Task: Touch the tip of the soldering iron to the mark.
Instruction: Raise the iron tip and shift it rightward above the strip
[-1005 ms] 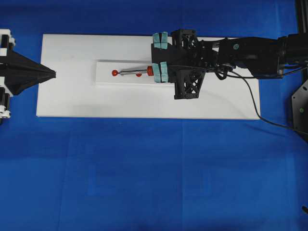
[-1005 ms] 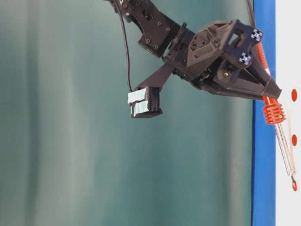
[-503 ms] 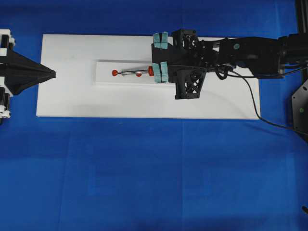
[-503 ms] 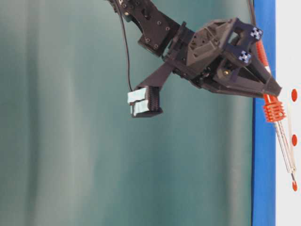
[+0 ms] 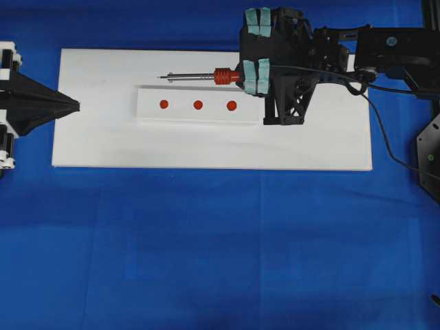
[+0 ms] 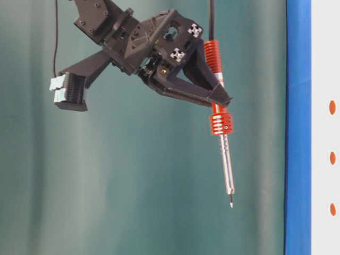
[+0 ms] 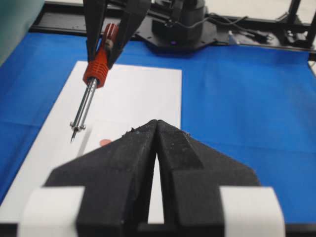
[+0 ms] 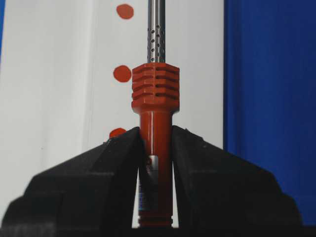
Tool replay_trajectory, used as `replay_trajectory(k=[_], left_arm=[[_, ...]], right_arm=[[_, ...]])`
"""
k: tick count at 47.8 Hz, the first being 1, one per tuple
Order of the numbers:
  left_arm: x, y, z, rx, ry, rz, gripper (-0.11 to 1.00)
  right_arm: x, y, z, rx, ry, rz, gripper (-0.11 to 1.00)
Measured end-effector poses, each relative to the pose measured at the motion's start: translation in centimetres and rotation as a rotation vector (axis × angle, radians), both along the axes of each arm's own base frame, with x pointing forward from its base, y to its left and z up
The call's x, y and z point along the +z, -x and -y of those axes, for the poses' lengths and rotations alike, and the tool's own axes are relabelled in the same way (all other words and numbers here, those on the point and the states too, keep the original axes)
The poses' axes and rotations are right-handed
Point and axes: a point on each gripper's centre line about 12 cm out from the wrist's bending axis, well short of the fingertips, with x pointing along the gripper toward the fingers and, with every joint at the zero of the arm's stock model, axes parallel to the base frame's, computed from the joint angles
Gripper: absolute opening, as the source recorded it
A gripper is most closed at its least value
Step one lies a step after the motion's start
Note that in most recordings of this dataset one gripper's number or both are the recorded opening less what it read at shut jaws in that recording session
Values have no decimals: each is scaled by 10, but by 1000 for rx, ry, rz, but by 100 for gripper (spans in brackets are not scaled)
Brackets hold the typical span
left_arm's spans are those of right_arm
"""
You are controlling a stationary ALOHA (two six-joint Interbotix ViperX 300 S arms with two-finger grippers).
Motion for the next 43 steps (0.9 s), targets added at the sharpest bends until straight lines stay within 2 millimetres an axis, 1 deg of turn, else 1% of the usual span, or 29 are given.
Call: replay_trajectory(k=[11,14,19,23,35,43], left_arm=[[1,0,0,0,3,5,0],[1,0,0,0,0,8,0],[1,0,0,0,0,9,0],[1,0,0,0,0,9,0],[1,0,0,0,1,9,0],[1,0,0,0,1,9,0]], right_arm=[[0,0,0,0,1,-3,6],[-2,3,0,-2,-3,-14,6],[-5,12,1,-10,-5,-32,6],[-7,23,2,-18,-7,-41,6],[-8,49,-3,-25,-12,-57,6],[-7,57,-4,-26,-12,-58,6]])
